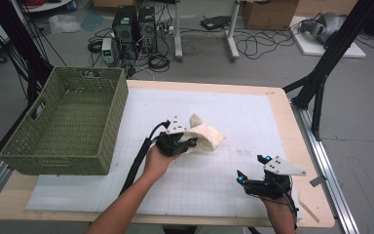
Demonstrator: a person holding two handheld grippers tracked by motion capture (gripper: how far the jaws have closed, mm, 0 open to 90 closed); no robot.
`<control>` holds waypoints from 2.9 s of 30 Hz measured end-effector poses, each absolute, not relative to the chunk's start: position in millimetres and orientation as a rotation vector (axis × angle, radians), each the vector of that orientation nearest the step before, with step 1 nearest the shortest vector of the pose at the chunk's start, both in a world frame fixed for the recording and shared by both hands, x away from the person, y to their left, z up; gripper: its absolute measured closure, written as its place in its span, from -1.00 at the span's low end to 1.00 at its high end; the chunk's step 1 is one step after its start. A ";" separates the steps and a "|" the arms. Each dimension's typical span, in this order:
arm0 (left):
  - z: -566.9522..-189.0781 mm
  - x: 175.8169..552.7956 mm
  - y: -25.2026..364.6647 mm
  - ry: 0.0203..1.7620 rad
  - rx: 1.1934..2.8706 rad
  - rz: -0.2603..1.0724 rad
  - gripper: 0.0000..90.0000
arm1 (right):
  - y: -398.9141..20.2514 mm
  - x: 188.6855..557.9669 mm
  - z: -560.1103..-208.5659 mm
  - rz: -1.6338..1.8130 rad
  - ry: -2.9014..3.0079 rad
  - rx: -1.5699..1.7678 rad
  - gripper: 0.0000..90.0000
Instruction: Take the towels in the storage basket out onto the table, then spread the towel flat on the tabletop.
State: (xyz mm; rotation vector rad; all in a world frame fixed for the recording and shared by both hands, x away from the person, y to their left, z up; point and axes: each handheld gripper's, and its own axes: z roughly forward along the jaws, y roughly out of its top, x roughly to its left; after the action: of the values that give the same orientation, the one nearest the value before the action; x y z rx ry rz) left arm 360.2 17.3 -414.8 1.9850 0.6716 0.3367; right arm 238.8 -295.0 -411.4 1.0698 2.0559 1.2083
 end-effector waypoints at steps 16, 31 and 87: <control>-437.1 349.4 31.4 0.804 1.969 0.361 -0.18 | -295.8 238.7 -412.0 1.203 2.058 1.066 -0.76; -431.6 309.6 122.4 0.888 1.822 0.338 -0.38 | -294.5 239.2 -412.3 1.200 2.058 1.073 -0.76; -372.1 371.0 77.3 0.867 1.770 0.223 -0.16 | -299.9 246.2 -416.9 1.178 2.051 1.137 -0.76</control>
State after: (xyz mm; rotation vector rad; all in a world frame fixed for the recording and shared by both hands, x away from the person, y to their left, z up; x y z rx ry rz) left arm 371.0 77.3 -372.1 1.7701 0.8671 0.2226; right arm 246.2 -299.9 -416.9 1.1371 2.0510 1.1777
